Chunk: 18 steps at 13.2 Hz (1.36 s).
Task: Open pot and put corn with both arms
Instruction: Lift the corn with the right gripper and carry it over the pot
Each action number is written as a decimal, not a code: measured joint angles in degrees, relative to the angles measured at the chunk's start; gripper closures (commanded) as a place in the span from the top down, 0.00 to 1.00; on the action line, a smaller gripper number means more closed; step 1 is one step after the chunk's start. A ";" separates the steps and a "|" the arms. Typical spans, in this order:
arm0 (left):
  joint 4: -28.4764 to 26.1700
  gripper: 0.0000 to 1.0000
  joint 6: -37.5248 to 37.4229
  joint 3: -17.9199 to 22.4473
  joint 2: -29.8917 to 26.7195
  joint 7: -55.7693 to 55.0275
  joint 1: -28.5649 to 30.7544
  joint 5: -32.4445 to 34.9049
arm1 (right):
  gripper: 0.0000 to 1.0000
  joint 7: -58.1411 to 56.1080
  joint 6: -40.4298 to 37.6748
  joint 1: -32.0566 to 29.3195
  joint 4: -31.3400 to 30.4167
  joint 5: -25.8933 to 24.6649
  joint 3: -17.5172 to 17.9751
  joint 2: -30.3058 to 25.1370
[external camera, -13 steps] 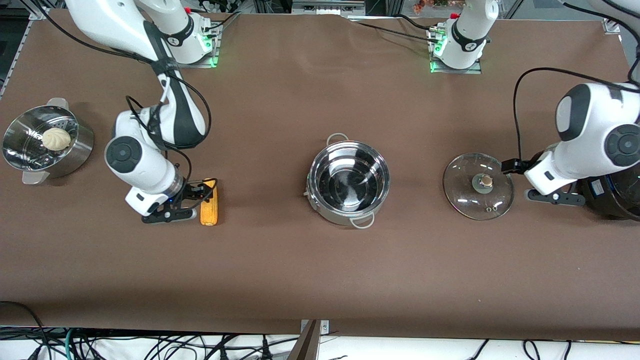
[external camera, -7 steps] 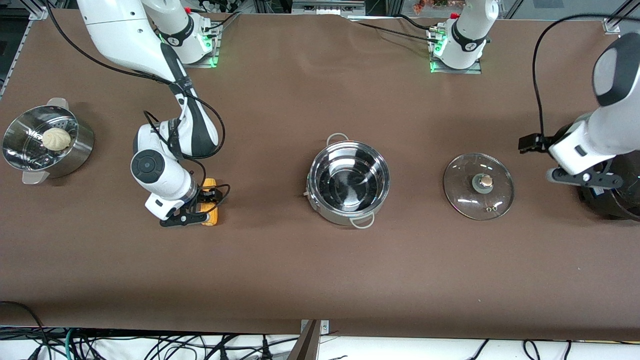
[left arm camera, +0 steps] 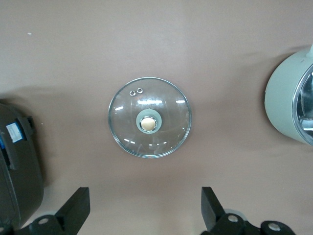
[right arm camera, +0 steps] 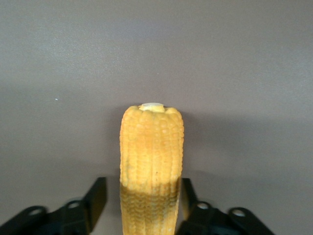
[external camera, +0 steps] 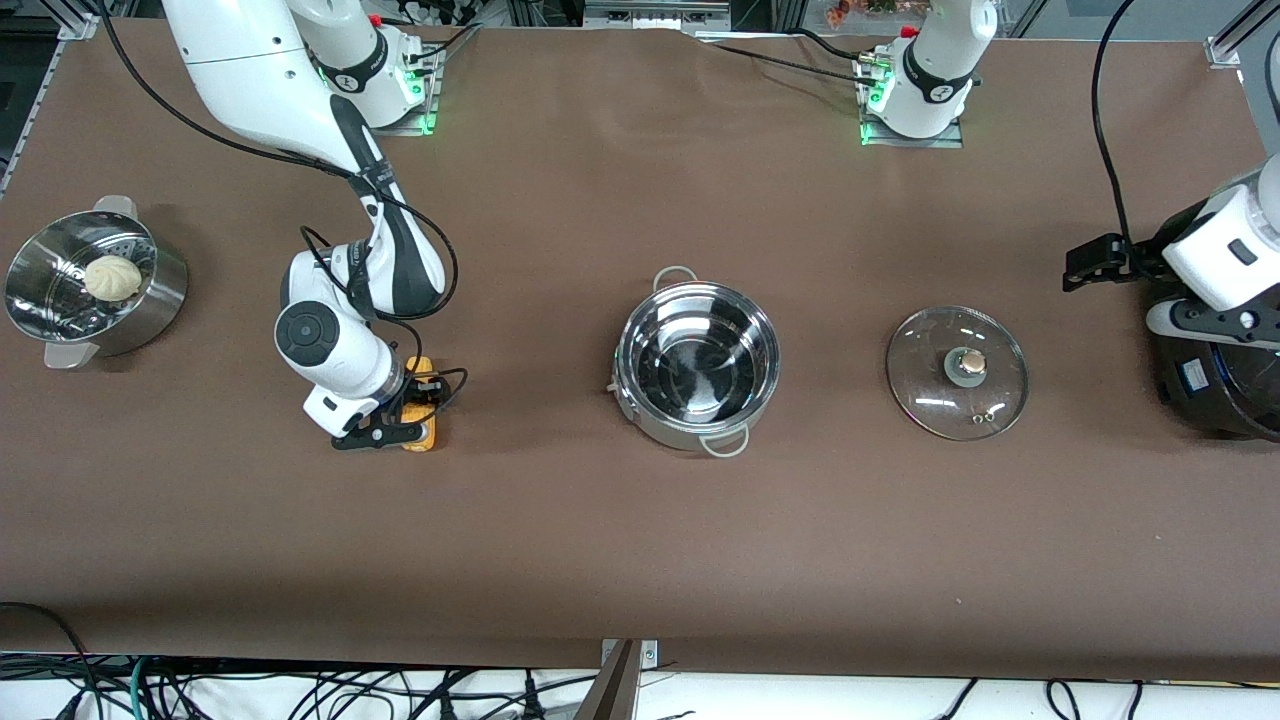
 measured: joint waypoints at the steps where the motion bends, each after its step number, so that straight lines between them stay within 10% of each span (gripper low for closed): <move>1: 0.02 1.00 0.03 2.65 -0.72 -0.21 -2.29 -0.32 | 0.61 0.00 0.00 0.00 -0.03 0.01 0.00 0.01; 6: -6.02 1.00 7.13 11.18 -5.66 -3.69 -12.08 -1.96 | 0.30 0.01 0.07 -0.03 -0.14 0.03 -0.01 0.19; 18: -11.39 1.00 8.21 14.09 -11.00 -5.53 -14.70 -3.42 | 0.31 3.85 -22.80 3.72 20.41 0.09 0.63 -0.34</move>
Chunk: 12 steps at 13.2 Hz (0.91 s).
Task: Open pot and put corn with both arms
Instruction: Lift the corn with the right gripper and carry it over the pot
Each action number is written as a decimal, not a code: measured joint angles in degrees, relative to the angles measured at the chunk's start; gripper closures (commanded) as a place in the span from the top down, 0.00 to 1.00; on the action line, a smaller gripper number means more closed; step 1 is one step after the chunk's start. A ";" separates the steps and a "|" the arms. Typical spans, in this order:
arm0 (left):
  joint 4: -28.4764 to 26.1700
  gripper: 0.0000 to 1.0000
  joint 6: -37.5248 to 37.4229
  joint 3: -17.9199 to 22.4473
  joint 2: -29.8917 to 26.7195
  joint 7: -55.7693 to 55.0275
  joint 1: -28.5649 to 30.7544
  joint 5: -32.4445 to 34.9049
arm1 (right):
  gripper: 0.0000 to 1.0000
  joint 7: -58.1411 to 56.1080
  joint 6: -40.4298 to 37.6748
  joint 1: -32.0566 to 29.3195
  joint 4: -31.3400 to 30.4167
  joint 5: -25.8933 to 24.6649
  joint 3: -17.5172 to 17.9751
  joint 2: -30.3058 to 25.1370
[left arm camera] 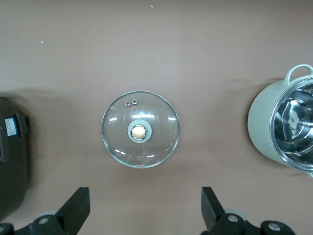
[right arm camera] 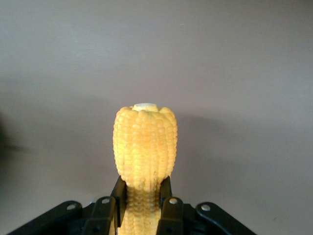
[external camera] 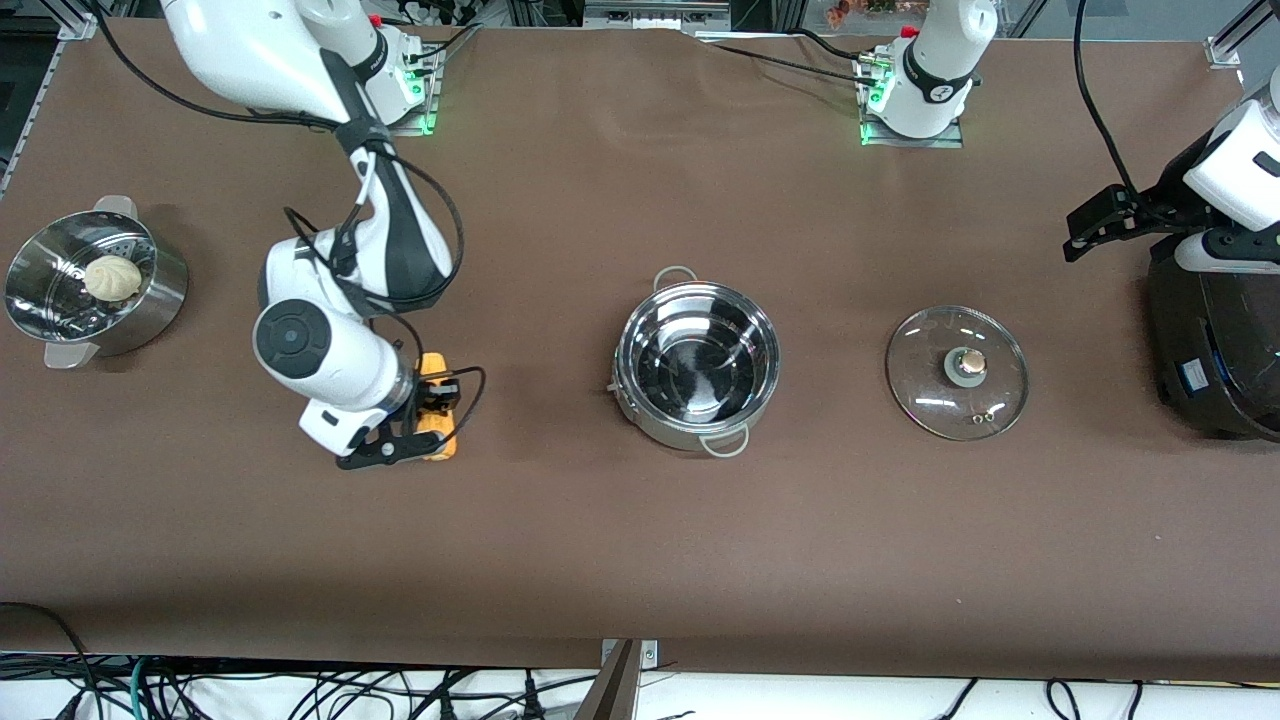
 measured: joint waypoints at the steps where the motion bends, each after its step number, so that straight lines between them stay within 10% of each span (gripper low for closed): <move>1: 0.00 1.00 0.00 -0.67 0.00 0.00 0.34 0.00 | 0.31 2.74 -1.95 1.58 1.62 0.00 0.06 0.03; 12: -0.34 1.00 -0.35 -1.34 0.03 0.00 1.49 0.00 | 0.32 31.09 -5.38 13.78 17.17 2.37 7.09 5.04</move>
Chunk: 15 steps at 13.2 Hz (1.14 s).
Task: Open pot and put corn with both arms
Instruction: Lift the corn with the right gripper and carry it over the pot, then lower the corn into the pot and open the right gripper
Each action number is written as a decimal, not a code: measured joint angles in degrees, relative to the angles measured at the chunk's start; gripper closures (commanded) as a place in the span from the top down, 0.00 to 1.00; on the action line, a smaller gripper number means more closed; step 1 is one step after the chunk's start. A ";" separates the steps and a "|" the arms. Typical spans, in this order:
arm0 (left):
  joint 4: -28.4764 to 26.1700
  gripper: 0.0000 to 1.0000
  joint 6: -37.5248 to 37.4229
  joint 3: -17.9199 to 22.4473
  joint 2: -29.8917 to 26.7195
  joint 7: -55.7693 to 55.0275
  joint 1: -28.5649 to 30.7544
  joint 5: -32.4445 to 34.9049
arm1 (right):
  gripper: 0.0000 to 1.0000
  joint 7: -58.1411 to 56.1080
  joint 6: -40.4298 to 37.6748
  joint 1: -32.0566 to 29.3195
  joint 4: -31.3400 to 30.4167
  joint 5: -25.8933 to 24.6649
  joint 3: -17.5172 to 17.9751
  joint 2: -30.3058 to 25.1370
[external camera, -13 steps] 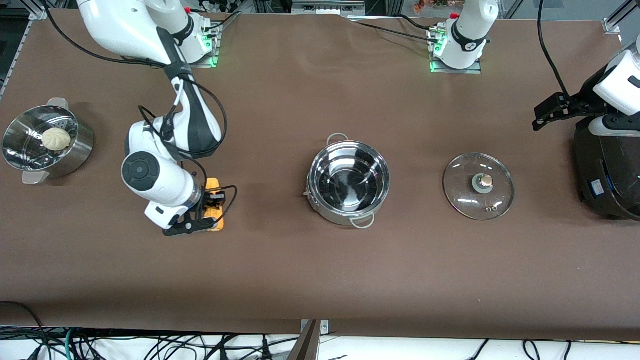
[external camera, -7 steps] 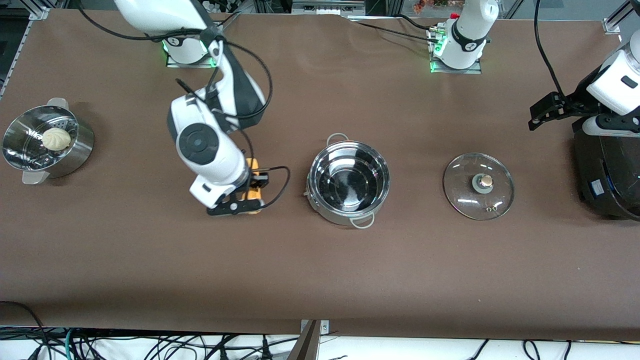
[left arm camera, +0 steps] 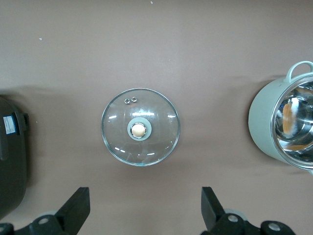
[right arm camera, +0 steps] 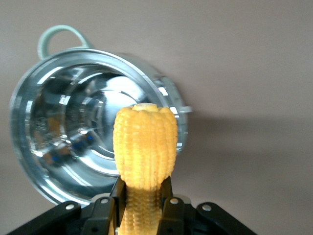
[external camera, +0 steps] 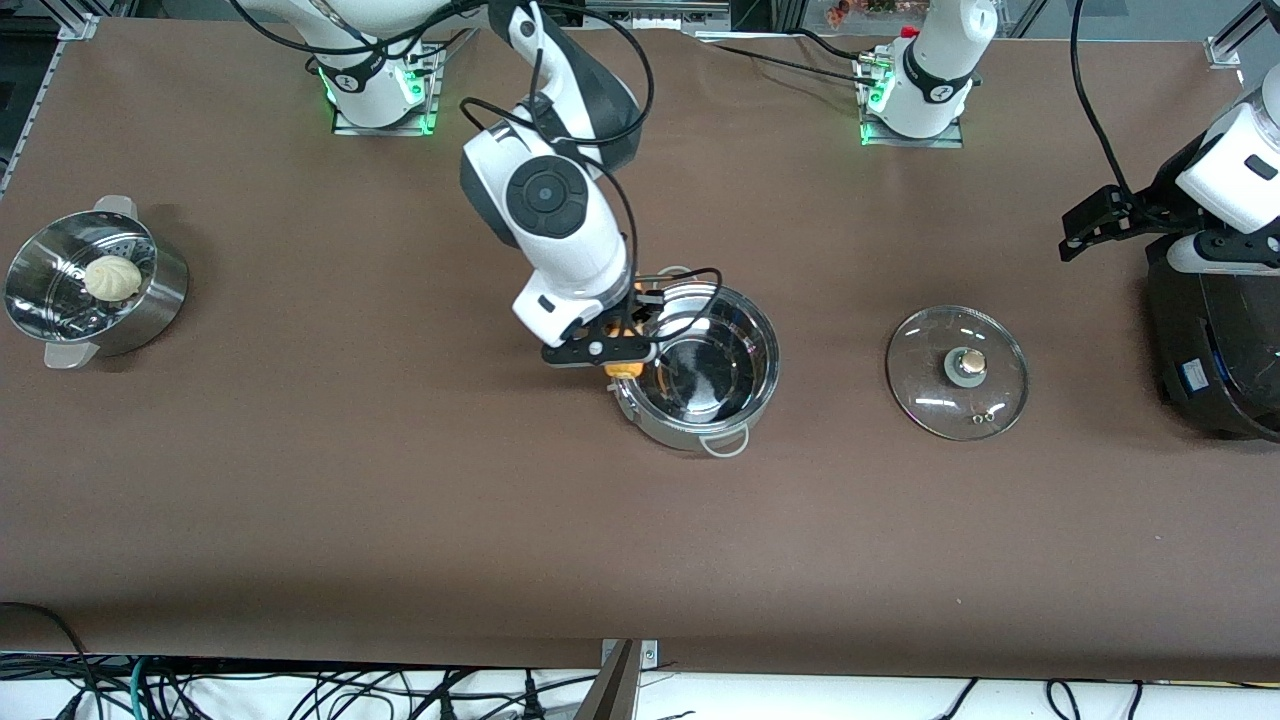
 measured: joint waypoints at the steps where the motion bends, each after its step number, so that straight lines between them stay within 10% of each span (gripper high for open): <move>1: 0.00 1.00 -0.26 0.02 0.00 0.00 0.07 0.00 | 0.32 1.72 1.76 0.43 0.80 0.06 0.33 1.04; 15: -0.02 1.00 -1.42 -0.29 0.00 0.37 3.24 0.00 | 0.33 5.48 14.80 3.13 1.53 -0.16 0.40 8.17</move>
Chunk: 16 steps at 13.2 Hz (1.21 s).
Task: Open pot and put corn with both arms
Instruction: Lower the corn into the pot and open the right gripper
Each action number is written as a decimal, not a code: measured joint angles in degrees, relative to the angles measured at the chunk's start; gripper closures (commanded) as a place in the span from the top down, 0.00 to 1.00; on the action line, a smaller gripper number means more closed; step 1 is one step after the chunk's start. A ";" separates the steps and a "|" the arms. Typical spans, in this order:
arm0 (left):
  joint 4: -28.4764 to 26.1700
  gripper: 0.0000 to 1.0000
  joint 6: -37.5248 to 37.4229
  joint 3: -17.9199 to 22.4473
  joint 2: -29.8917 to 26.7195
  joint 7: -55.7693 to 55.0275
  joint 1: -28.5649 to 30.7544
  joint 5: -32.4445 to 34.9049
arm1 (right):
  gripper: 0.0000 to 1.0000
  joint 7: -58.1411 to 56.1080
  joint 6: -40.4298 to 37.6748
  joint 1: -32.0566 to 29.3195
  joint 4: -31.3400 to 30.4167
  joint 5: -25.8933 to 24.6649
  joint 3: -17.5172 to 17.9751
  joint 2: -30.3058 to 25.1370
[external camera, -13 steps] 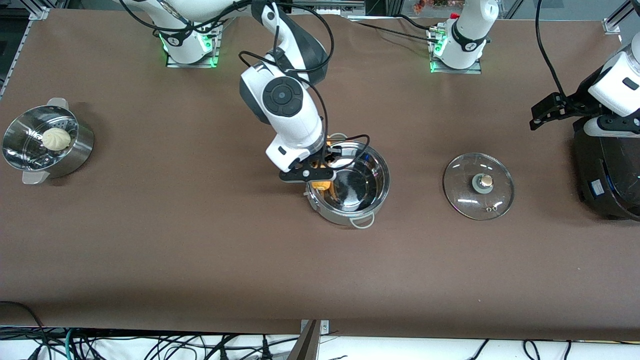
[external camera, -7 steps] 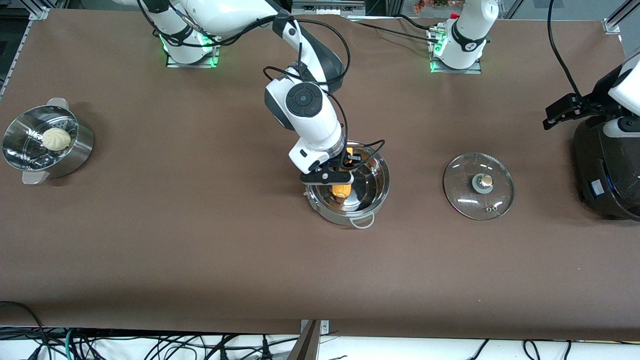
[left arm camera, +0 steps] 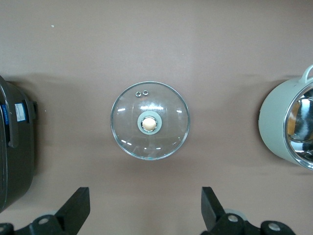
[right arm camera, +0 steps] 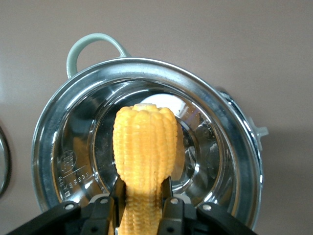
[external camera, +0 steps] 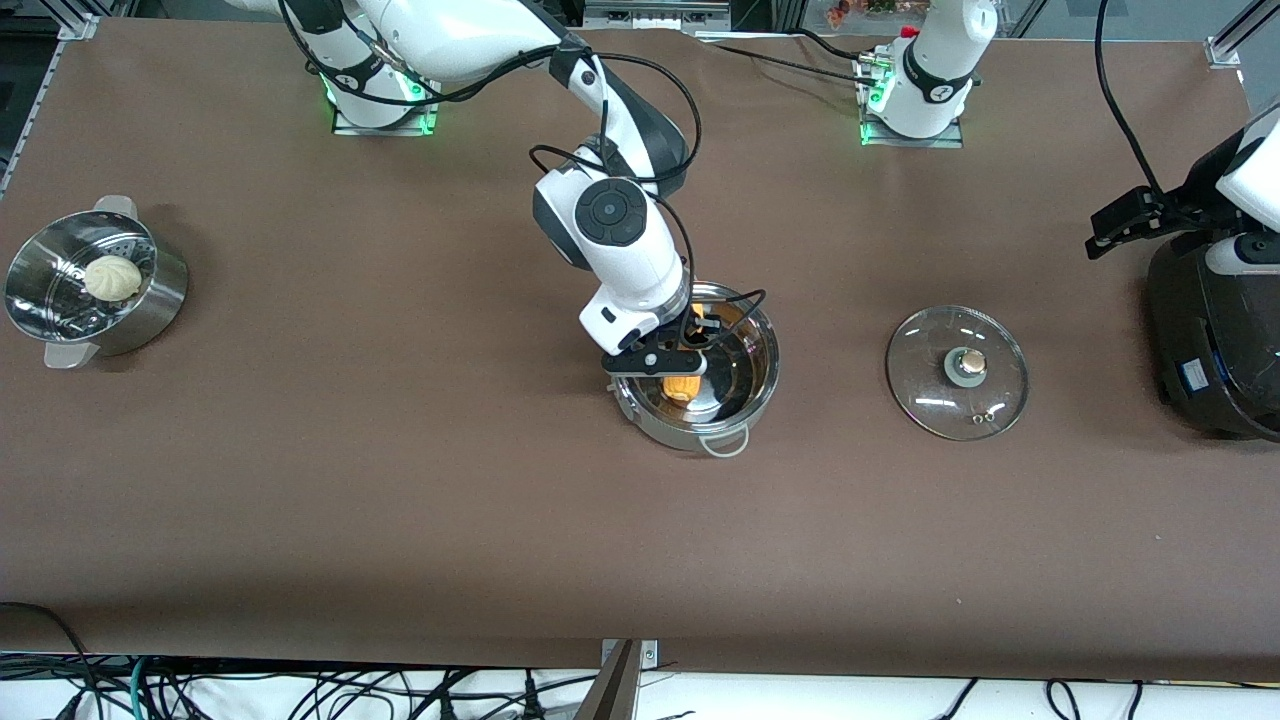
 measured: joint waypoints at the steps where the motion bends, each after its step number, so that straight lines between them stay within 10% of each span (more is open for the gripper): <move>1: 0.00 1.00 0.00 -0.06 0.00 0.00 0.00 0.00 | 0.33 -0.21 0.75 0.00 0.00 0.00 0.00 0.48; 5: 0.00 1.00 -0.03 -0.09 0.00 0.00 0.00 0.00 | 0.34 -0.41 2.38 0.00 0.04 -0.07 0.00 1.66; 9: 0.00 1.00 -0.03 -0.10 0.00 0.00 -0.01 0.00 | 0.70 -0.43 2.53 0.00 0.32 -0.08 0.00 1.76; 16: 0.00 1.00 -0.03 -0.18 0.00 0.00 -0.01 0.00 | 0.75 -0.43 2.34 -0.13 0.72 -0.09 -0.31 1.76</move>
